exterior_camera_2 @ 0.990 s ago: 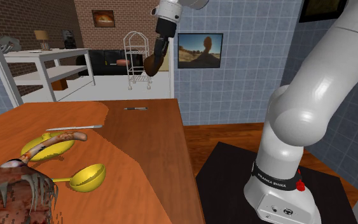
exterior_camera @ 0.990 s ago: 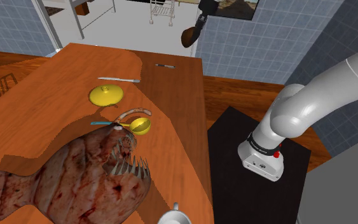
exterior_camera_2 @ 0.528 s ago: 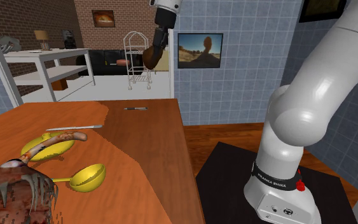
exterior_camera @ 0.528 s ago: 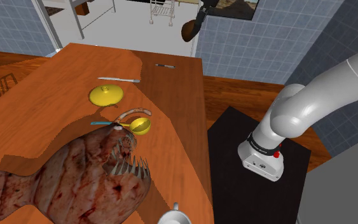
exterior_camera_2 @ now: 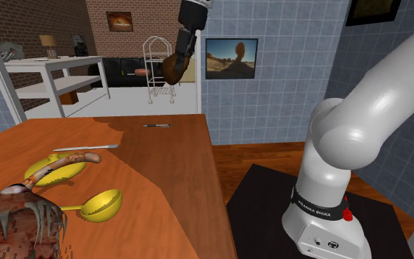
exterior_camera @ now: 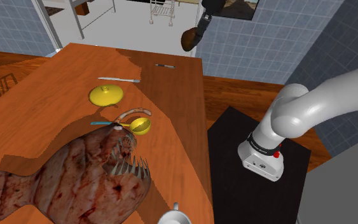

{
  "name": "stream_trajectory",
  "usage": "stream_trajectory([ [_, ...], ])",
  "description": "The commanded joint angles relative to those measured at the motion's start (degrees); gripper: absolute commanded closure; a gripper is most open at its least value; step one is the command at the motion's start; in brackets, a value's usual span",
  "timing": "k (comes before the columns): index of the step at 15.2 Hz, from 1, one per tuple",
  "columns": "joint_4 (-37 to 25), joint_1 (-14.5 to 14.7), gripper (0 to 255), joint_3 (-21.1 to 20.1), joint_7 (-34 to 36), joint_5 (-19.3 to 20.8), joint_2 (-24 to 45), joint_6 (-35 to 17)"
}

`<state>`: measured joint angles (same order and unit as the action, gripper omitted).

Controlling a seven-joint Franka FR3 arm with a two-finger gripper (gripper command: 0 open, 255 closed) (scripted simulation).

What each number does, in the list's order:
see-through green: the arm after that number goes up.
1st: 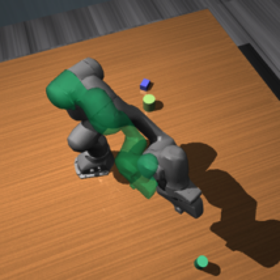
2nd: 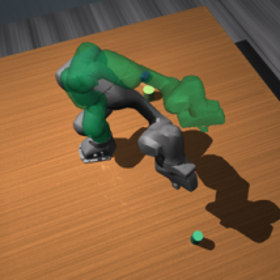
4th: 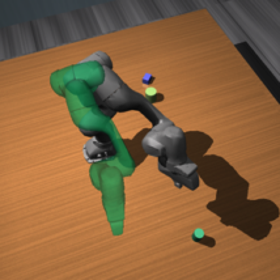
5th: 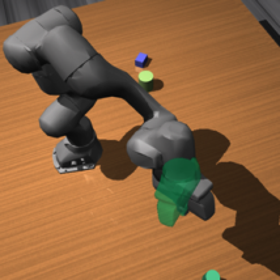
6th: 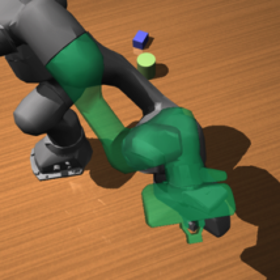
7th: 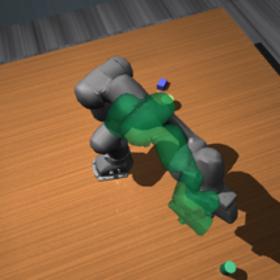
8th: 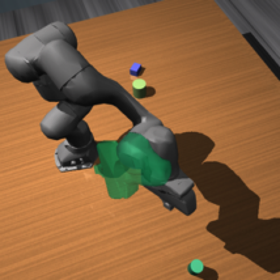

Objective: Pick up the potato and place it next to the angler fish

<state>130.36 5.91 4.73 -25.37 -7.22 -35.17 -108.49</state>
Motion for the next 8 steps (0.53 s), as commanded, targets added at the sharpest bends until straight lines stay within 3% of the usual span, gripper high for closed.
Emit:
stream_trajectory([
  [1,2.17,0.41,255,-1.83,2.19,-0.41,-2.61,0.16],
  [8,7.42,3.04,255,-9.67,11.01,-3.56,-10.87,1.9],
])
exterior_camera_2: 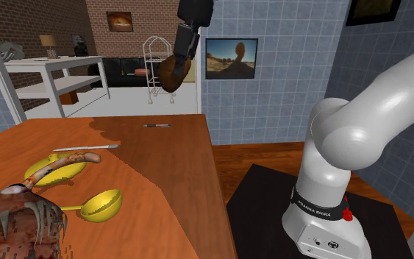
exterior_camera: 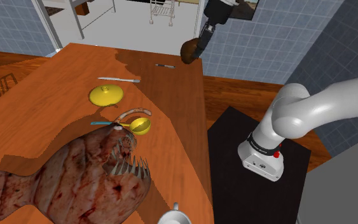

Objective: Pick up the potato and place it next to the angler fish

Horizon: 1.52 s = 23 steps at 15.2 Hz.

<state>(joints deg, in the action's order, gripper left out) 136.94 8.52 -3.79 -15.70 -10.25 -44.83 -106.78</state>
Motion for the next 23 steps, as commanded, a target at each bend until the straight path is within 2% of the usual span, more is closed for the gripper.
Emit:
stream_trajectory([
  [1,1.32,0.87,255,-2.32,2.64,-1.11,-2.18,0.47],
  [12,2.21,6.2,255,-16.03,17.51,-8.45,-8.53,3.07],
  [17,-0.03,7.98,255,-22.7,24.44,-11.75,-8.67,3.69],
  [23,-4.79,8.69,255,-31.06,32.69,-15.07,-6.87,3.98],
])
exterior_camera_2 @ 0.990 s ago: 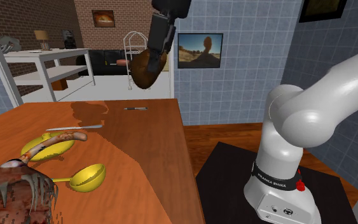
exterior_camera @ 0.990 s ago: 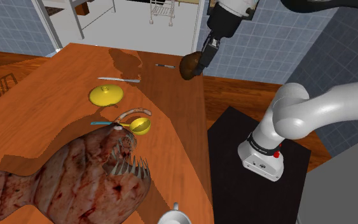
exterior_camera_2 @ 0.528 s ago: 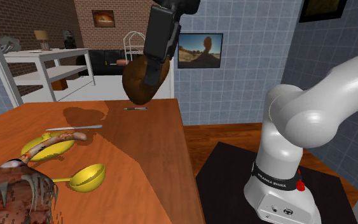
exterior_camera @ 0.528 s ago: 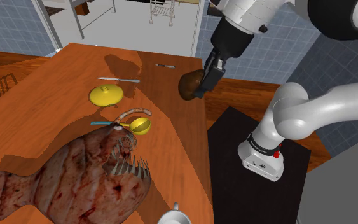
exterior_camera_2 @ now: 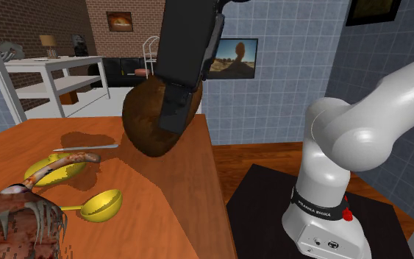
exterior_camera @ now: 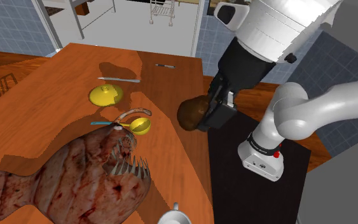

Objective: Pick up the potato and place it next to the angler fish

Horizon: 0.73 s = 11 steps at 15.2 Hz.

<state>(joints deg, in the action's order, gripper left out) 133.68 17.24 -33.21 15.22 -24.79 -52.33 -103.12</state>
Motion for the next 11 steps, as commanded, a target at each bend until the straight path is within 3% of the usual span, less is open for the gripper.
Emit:
stream_trajectory([
  [1,-2.54,-0.1,255,-3.07,3.14,-0.98,1.12,0.33],
  [4,-6.03,-0.69,255,-7.63,7.37,-2.13,2.87,0.33],
  [11,-0.5,0.26,255,-9.56,6.98,-4.03,1.75,-4.24],
])
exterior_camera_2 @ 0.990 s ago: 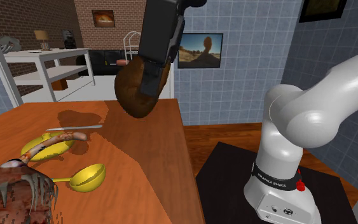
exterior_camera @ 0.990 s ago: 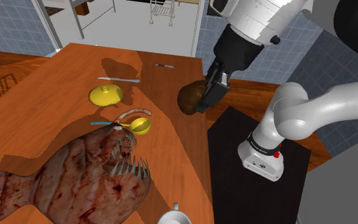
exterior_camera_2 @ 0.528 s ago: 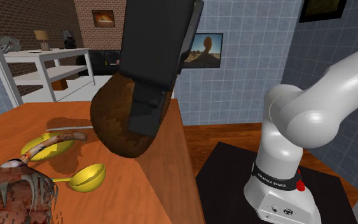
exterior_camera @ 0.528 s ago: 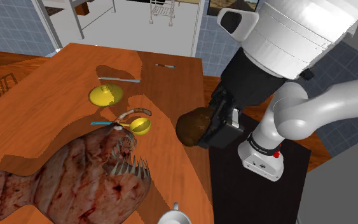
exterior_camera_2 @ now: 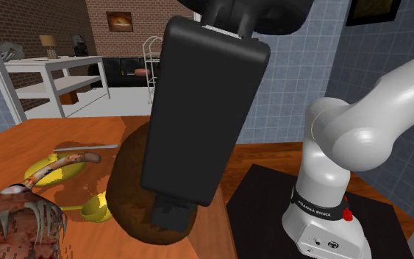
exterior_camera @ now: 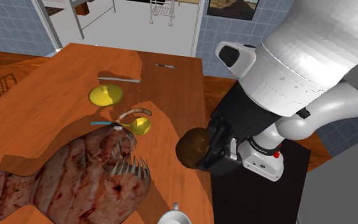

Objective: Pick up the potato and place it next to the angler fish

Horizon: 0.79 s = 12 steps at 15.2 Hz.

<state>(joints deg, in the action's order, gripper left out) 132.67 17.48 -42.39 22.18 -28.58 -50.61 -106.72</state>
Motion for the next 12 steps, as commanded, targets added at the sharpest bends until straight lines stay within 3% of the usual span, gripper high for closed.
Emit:
stream_trajectory([
  [1,1.27,0.15,255,-0.69,-0.03,-0.52,-0.08,-1.3],
  [12,8.86,1.33,255,-4.68,-0.48,-3.9,-0.34,-8.91],
])
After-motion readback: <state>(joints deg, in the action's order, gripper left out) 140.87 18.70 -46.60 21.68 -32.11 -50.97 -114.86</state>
